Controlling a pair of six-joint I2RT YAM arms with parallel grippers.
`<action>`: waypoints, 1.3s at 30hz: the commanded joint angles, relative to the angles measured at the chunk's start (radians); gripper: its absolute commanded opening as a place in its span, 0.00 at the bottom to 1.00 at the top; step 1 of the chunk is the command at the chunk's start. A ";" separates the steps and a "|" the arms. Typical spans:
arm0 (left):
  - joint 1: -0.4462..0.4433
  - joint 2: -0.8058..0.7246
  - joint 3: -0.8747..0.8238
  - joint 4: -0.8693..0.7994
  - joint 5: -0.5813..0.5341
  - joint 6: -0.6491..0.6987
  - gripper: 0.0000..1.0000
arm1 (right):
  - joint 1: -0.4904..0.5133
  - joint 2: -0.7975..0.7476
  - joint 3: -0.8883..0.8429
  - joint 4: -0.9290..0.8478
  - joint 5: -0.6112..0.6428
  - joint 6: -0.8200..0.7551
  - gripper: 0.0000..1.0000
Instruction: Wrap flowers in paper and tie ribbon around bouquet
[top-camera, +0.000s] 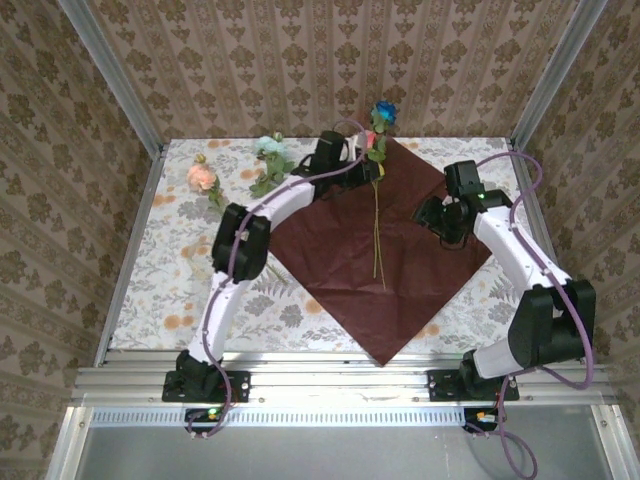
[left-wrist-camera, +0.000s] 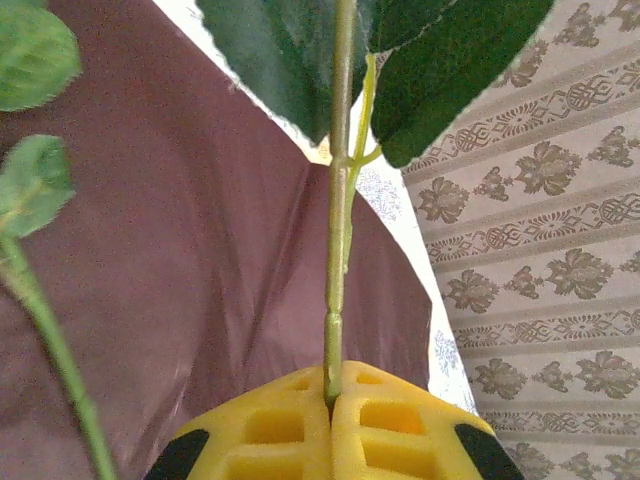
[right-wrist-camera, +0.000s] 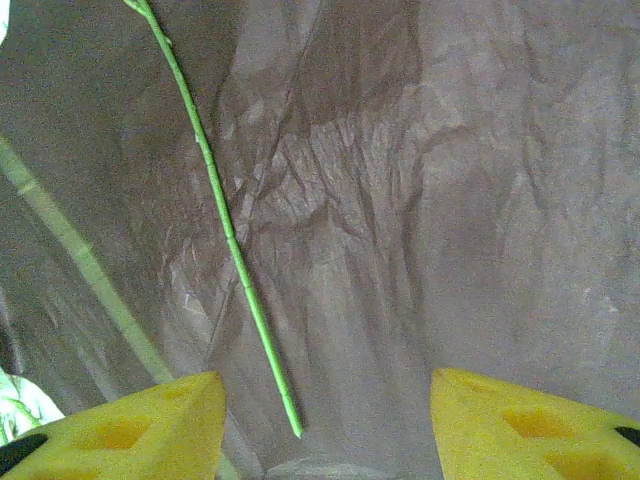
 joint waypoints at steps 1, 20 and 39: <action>-0.009 0.094 0.151 0.008 0.063 -0.067 0.00 | -0.011 -0.040 -0.038 -0.027 -0.025 0.008 0.57; 0.142 -0.365 0.022 -0.666 -0.334 0.268 0.38 | 0.012 0.028 -0.027 -0.032 -0.043 -0.064 0.60; 0.426 -0.346 -0.284 -0.728 -0.499 0.651 0.36 | 0.344 0.226 0.231 -0.060 0.024 -0.155 0.60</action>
